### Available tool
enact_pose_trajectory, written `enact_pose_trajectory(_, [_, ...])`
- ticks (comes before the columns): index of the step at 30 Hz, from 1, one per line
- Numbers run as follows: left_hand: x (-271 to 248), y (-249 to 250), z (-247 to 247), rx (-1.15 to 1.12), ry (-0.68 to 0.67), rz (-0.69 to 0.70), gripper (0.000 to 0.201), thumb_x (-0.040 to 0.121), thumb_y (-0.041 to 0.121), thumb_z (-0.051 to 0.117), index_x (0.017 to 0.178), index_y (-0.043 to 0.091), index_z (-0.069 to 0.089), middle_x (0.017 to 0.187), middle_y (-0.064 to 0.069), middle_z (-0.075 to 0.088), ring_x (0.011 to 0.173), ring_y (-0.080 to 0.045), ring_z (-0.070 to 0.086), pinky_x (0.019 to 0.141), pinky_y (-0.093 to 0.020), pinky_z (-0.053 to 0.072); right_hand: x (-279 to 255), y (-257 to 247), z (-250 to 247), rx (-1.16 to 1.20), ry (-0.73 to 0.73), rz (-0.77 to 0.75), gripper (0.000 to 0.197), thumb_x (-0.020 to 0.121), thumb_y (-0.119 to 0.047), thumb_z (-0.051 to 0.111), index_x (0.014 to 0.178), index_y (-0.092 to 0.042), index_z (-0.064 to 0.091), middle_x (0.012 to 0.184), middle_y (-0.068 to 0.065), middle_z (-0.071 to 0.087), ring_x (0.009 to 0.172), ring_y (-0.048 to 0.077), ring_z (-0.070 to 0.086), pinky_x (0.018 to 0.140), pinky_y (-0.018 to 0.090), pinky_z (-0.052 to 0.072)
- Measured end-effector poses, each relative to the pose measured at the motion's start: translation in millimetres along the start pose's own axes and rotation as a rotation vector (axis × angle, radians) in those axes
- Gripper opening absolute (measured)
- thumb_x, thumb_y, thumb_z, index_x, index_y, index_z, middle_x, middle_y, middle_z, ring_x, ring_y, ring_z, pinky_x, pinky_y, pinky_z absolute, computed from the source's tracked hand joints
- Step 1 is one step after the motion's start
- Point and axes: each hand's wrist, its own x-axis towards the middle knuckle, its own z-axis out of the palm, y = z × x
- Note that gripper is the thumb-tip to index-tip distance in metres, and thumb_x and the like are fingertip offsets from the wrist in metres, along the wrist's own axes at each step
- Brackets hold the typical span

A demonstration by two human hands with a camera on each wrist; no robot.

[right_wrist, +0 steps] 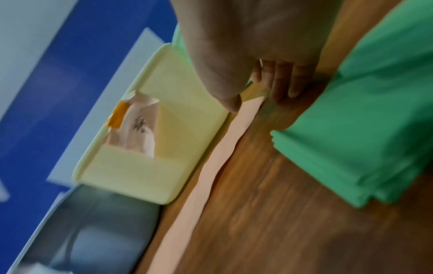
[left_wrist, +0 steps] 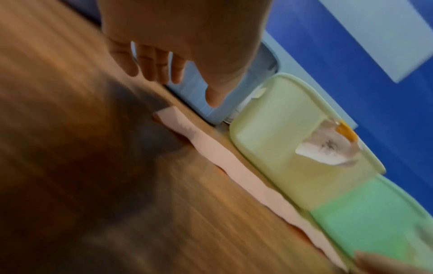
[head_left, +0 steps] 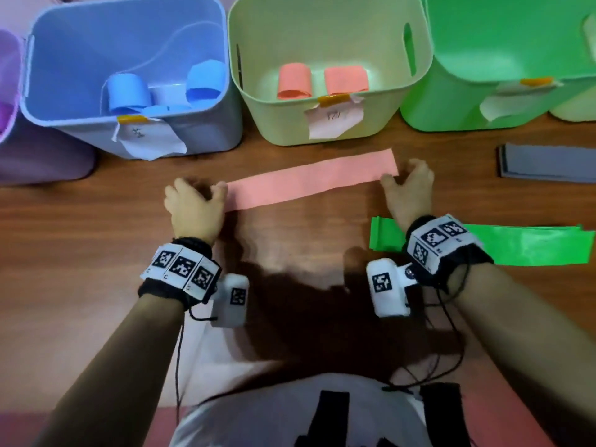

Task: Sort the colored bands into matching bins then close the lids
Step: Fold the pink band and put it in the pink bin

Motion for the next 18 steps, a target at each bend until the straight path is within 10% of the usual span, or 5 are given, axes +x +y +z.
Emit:
enact_pose_trajectory(6, [1, -8, 20, -0.055, 0.011, -0.114, 0.025, 0.084, 0.035, 0.062, 0.101, 0.017, 0.057, 0.124, -0.012, 0.045, 0.119, -0.03, 0.042, 0.098, -0.039, 0.034, 17, 2, 18, 0.126, 0.084, 0.18, 0.032, 0.085, -0.031, 0.055, 0.112, -0.015, 0.059, 0.118, 0.01, 0.058, 0.101, 0.025, 0.058, 0.091, 0.033, 0.046])
enact_pose_trajectory(10, [9, -18, 15, -0.325, 0.045, -0.021, 0.026, 0.087, 0.017, 0.059, 0.07, 0.026, 0.041, 0.079, 0.006, 0.053, 0.088, -0.018, 0.056, 0.086, -0.031, 0.041, 15, 5, 24, 0.206, 0.157, 0.176, 0.019, 0.082, -0.029, 0.056, 0.093, -0.016, 0.064, 0.105, 0.011, 0.063, 0.084, 0.024, 0.06, 0.081, 0.035, 0.05])
enact_pose_trajectory(14, [5, -24, -4, -0.574, 0.039, -0.01, 0.025, 0.086, 0.01, 0.063, 0.079, 0.028, 0.047, 0.069, 0.01, 0.048, 0.063, 0.001, 0.047, 0.077, -0.026, 0.044, 7, 8, 24, 0.326, 0.205, 0.142, 0.012, 0.084, -0.021, 0.061, 0.084, -0.01, 0.064, 0.085, 0.005, 0.063, 0.074, 0.015, 0.054, 0.072, 0.027, 0.045])
enact_pose_trajectory(18, [-4, -14, -31, -0.604, 0.042, 0.221, 0.023, 0.086, 0.009, 0.06, 0.082, 0.032, 0.06, 0.069, 0.015, 0.056, 0.067, -0.001, 0.051, 0.077, -0.03, 0.048, -7, 1, 23, 0.32, 0.26, 0.111, 0.016, 0.083, -0.012, 0.06, 0.097, -0.018, 0.057, 0.105, 0.002, 0.049, 0.083, 0.011, 0.05, 0.081, 0.017, 0.041])
